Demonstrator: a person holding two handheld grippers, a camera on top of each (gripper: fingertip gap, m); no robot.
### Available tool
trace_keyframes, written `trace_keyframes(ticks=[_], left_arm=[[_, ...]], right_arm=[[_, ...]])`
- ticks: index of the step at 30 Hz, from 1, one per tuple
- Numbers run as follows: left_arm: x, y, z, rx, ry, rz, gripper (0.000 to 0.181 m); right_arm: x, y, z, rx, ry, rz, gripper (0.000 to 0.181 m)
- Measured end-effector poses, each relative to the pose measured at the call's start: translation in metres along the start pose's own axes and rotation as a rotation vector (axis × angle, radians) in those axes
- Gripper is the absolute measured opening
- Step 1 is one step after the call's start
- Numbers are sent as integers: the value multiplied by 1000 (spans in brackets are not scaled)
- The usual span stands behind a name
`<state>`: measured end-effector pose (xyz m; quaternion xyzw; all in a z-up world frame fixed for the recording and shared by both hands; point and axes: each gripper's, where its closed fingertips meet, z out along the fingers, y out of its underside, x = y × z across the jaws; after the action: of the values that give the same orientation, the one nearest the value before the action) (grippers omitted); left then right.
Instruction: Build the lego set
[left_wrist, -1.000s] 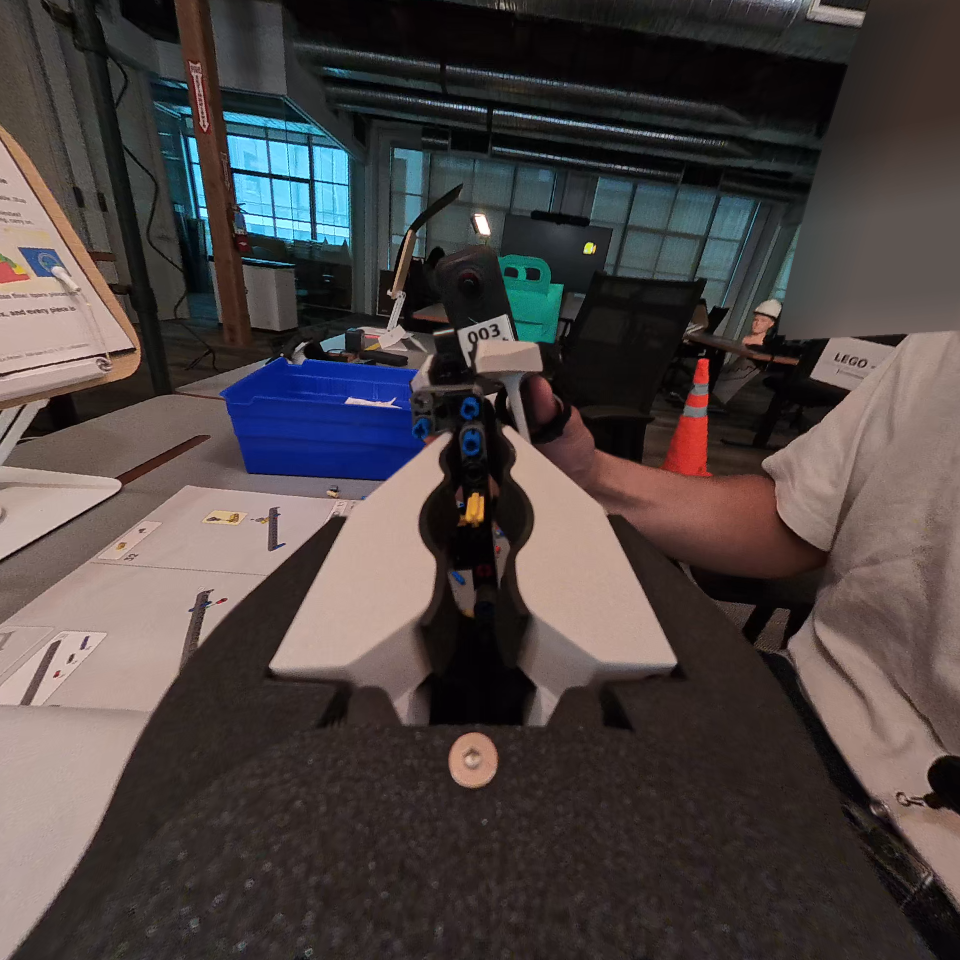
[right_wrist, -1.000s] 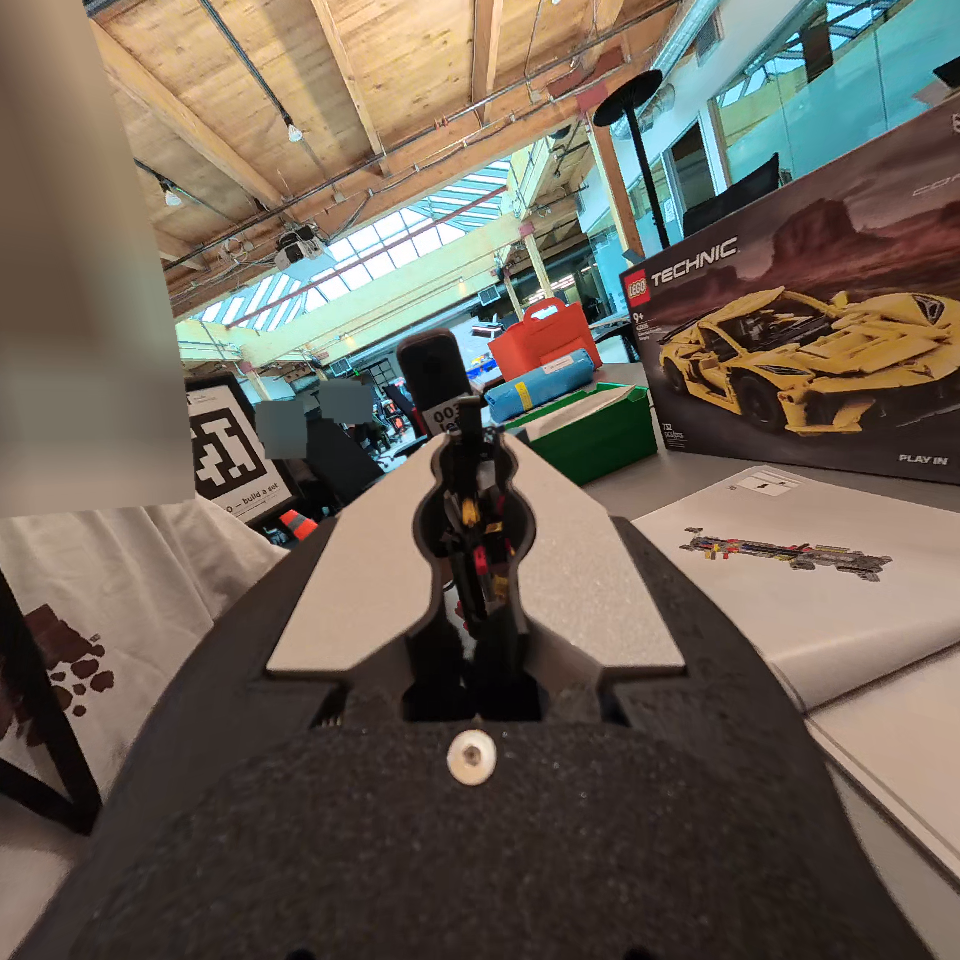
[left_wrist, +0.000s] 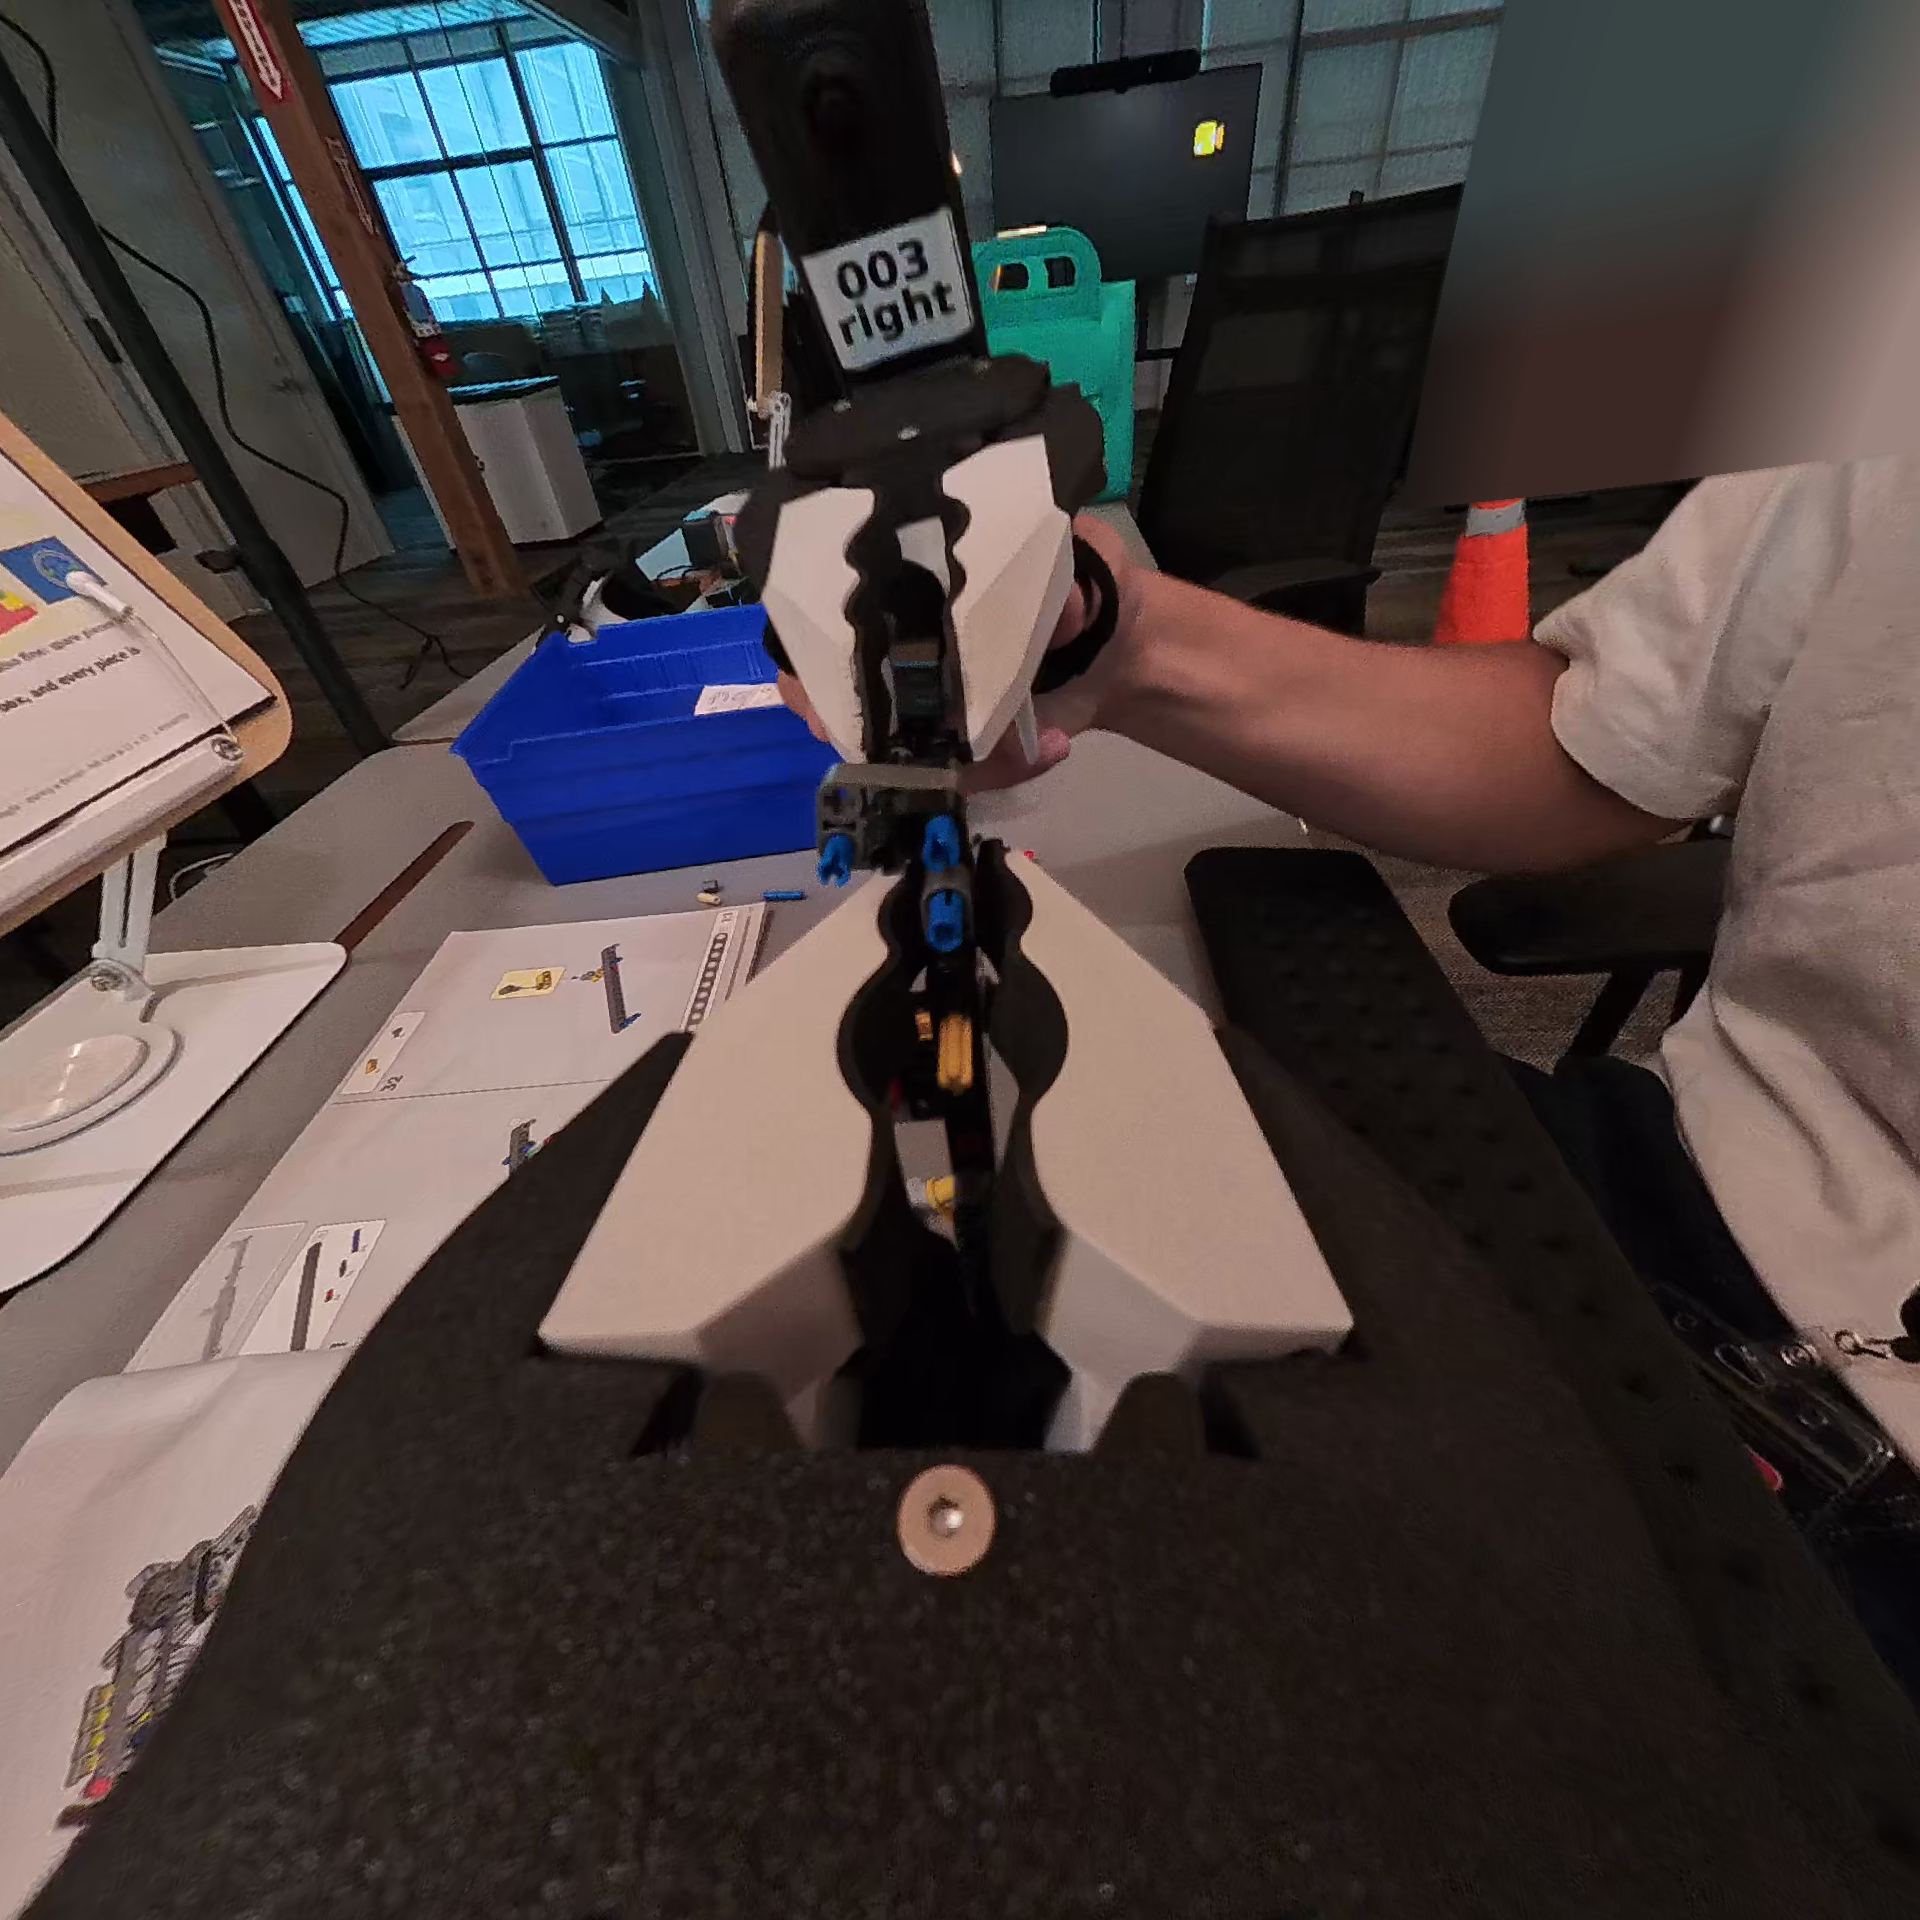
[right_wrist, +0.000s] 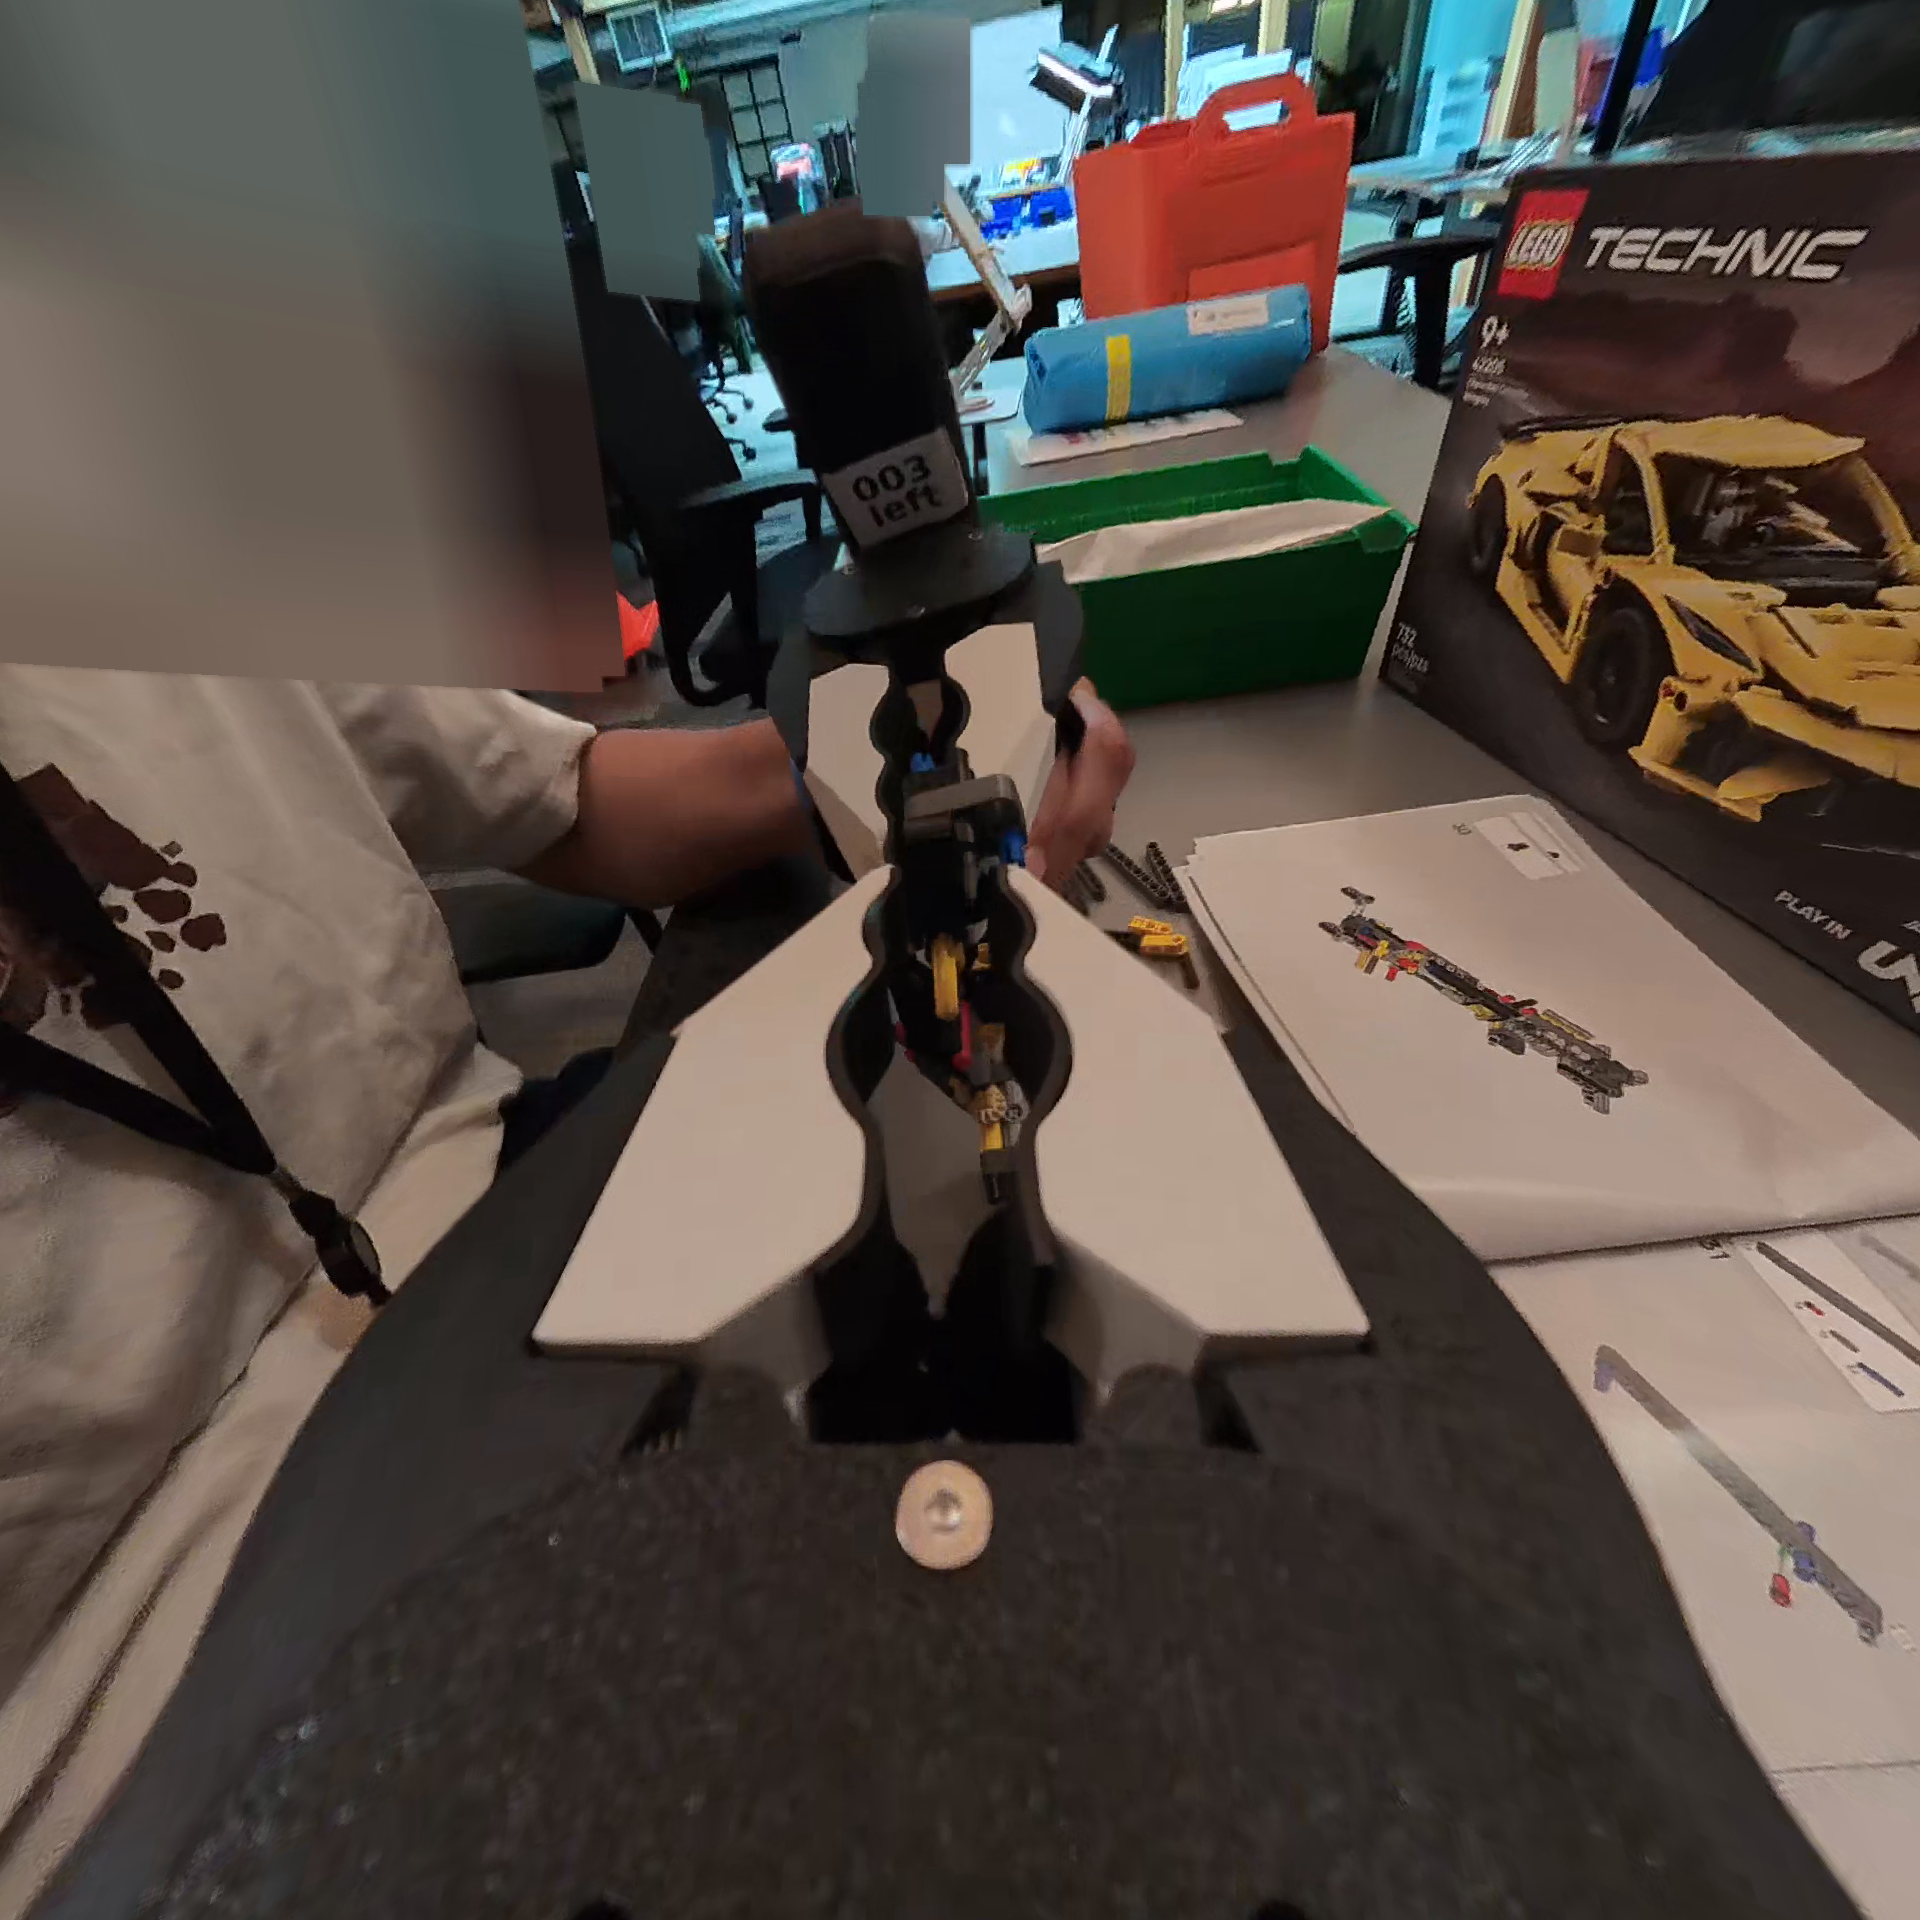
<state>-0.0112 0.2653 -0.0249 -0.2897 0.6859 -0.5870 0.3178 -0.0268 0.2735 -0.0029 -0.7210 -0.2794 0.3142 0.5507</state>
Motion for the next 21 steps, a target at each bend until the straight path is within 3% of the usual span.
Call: trace_keyframes(ticks=[11,21], left_arm=[[-1,1,2,-41,-36,23,6],[-4,-1,4,-28,-56,-2,6]], right_arm=[[1,0,0,-84,-14,130,14],[4,-1,0,-53,4,177,14]])
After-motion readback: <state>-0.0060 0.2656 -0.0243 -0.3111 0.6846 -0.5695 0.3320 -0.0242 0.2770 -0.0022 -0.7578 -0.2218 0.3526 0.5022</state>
